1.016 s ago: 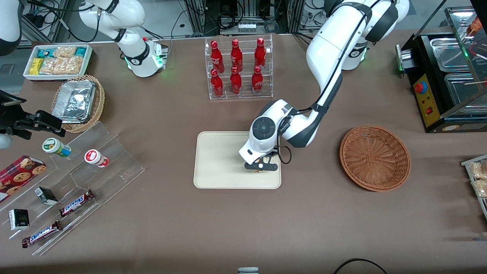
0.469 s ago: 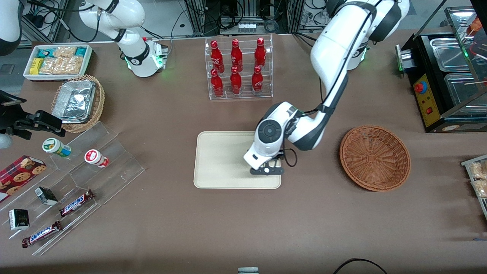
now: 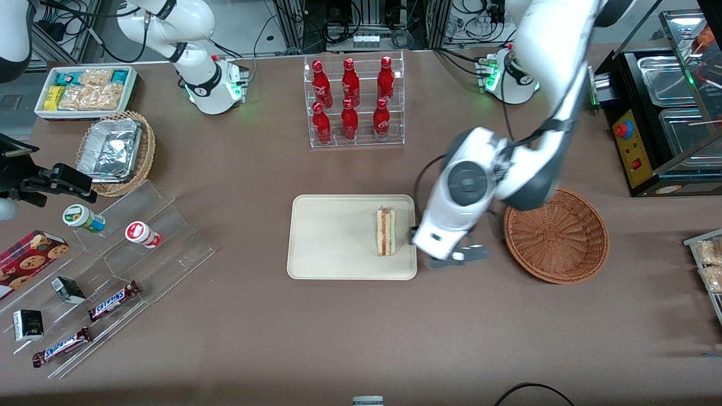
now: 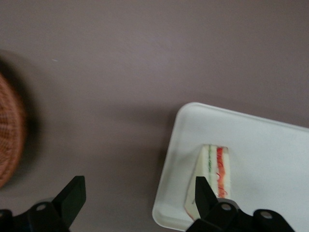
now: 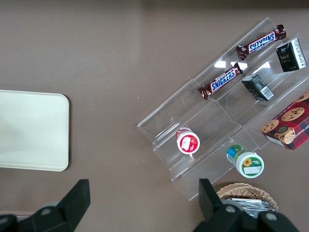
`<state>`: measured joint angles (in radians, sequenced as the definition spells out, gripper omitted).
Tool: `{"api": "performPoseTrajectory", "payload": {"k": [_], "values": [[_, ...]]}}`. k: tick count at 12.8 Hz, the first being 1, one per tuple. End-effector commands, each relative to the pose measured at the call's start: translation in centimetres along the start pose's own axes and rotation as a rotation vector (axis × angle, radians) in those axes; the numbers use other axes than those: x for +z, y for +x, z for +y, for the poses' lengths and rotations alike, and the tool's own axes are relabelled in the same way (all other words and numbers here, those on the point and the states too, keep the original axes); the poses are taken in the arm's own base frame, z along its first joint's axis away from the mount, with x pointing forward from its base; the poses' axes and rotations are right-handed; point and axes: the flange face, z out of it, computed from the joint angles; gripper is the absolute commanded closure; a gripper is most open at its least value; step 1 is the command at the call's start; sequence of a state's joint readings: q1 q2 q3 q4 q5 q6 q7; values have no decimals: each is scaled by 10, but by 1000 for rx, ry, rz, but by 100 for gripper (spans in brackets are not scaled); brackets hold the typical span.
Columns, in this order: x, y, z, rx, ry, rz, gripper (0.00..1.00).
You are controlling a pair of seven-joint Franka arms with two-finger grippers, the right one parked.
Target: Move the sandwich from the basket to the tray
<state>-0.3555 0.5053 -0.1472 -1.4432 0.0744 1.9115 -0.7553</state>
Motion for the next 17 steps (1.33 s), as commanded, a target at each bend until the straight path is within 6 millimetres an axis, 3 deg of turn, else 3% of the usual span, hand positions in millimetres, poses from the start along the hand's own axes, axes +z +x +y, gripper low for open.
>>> {"api": "performPoseTrajectory", "payload": {"k": [1,3,4,7,9,13,17], "values": [[-37,12,-51,-74,4,-17,0],[-70,22,-103,-40,3,-60,0],[-77,27,-135,8,14,-79,0],[-103,10,-193,33,21,-68,0],[-135,-2,-222,102,26,-71,0],[-188,-15,-267,155,10,-33,0],[-229,-24,-272,231,22,-49,0]]}}
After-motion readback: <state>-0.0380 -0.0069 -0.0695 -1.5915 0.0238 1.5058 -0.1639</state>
